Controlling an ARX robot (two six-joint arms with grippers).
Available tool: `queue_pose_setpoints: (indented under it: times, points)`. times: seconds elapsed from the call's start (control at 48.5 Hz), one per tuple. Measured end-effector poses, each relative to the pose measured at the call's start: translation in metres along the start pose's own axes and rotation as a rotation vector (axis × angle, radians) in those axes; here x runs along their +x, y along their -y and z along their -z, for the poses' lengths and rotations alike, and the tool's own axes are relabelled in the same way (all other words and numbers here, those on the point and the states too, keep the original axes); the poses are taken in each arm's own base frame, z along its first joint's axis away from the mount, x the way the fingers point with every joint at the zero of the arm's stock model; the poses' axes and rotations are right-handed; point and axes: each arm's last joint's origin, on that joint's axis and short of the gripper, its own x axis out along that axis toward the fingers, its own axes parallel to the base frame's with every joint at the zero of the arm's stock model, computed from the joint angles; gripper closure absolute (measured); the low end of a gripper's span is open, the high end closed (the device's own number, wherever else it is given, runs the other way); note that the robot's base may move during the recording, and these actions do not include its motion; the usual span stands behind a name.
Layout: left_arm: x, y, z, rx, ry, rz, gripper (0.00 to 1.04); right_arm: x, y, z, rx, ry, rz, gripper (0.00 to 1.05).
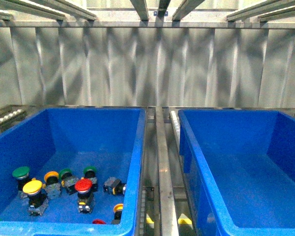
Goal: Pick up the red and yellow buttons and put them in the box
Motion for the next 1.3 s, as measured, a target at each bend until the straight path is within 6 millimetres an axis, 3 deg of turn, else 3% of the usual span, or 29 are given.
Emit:
queue_pose_setpoints:
  times: [0.206, 0.268, 0.412, 0.494, 0.597, 0.804, 1.051, 1.298]
  points:
    - [0.000, 0.000, 0.000, 0.000, 0.000, 0.000, 0.08, 0.000, 0.000, 0.000, 0.000, 0.000, 0.000, 0.06]
    - [0.003, 0.003, 0.001, -0.100, -0.036, -0.098, 0.08, 0.000, 0.000, 0.000, 0.000, 0.000, 0.000, 0.06]
    - [0.025, 0.030, -0.038, -0.236, 0.025, -0.171, 0.08, 0.000, 0.000, 0.000, 0.000, 0.000, 0.001, 0.06]
    - [0.046, 0.057, -0.069, -0.251, 0.045, -0.160, 0.08, 0.000, 0.000, 0.000, 0.000, 0.000, 0.000, 0.06]
    - [0.074, 0.087, -0.085, -0.218, 0.014, -0.104, 0.08, 0.000, 0.000, 0.000, 0.000, 0.000, 0.001, 0.06]
    - [0.170, 0.135, -0.088, -0.088, -0.231, -0.104, 0.08, 0.000, 0.000, 0.000, 0.000, 0.000, 0.001, 0.06]
    - [0.230, 0.145, -0.121, -0.052, -0.278, -0.146, 0.08, 0.000, 0.000, 0.000, 0.000, 0.000, 0.001, 0.06]
    - [0.257, 0.136, -0.117, -0.010, -0.402, -0.181, 0.08, 0.000, 0.000, 0.000, 0.000, 0.000, 0.001, 0.06]
